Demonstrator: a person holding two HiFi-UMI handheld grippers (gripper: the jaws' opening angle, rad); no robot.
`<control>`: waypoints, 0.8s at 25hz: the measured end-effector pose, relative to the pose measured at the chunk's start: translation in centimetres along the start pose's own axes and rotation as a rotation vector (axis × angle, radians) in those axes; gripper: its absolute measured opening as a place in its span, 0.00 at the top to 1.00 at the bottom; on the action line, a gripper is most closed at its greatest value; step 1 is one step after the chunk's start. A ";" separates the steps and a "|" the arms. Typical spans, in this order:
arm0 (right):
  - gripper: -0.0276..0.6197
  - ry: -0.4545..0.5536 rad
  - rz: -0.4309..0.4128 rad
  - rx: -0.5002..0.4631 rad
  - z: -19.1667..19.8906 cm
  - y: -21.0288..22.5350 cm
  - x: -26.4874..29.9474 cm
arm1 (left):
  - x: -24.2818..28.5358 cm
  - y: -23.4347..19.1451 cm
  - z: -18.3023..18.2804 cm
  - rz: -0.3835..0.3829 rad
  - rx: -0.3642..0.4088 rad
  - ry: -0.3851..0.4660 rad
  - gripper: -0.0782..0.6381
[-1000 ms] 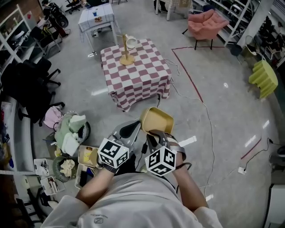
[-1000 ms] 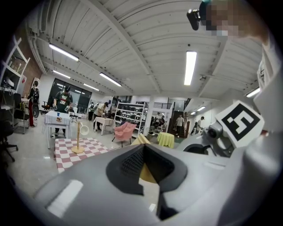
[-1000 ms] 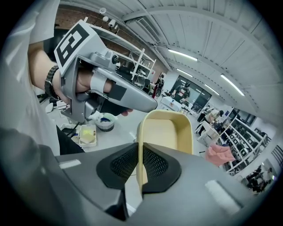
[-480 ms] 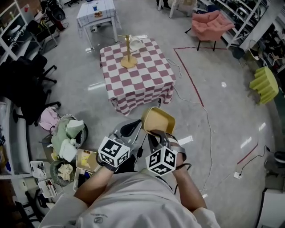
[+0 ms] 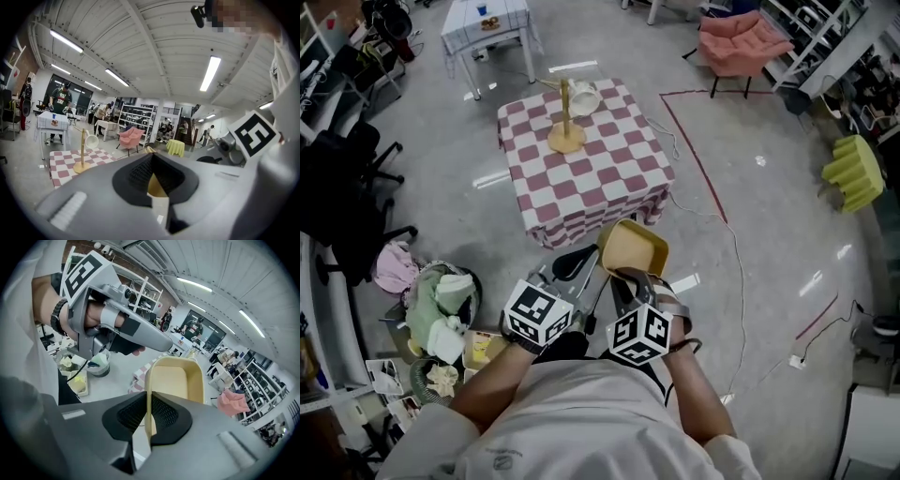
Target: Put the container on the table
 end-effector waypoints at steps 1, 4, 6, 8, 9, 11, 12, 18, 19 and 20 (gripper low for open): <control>0.90 -0.003 0.001 -0.002 -0.2 0.5 0.6 | 0.5 -0.7 -0.1 0.004 -0.001 -0.002 0.89; 0.90 -0.013 -0.003 -0.015 -0.7 1.9 2.3 | 1.9 -2.5 -0.2 0.007 -0.012 -0.010 0.88; 0.90 -0.019 -0.011 -0.024 -0.8 2.8 3.3 | 2.8 -3.4 -0.2 0.007 -0.019 -0.014 0.88; 0.90 -0.025 -0.021 -0.035 -0.8 4.0 4.4 | 3.9 -4.3 -0.2 0.003 -0.025 -0.018 0.88; 0.90 -0.027 -0.028 -0.042 -0.8 4.5 5.0 | 4.5 -4.7 -0.1 -0.003 -0.028 -0.020 0.88; 0.90 -0.033 -0.045 -0.062 -0.6 5.8 6.3 | 5.7 -5.6 0.0 -0.015 -0.037 -0.022 0.89; 0.90 -0.035 -0.053 -0.073 -0.5 6.6 7.0 | 6.5 -6.1 0.0 -0.021 -0.040 -0.021 0.89; 0.90 -0.035 -0.118 -0.159 1.1 12.6 10.9 | 12.9 -8.0 -0.3 -0.077 -0.050 -0.026 0.88; 0.90 -0.033 -0.130 -0.173 1.4 13.4 11.5 | 13.8 -8.4 -0.2 -0.090 -0.053 -0.029 0.88; 0.90 -0.032 -0.141 -0.188 1.6 14.2 12.2 | 14.6 -8.8 -0.1 -0.103 -0.058 -0.032 0.88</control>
Point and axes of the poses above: the fingertips, and each gripper's own axes: x forward along the fingers, y to its right, z out of its underside, the point moved 4 cm from there along -x, backward along the fingers, and after that the axes turned 6 degrees about -z, right-handed, at the moved point
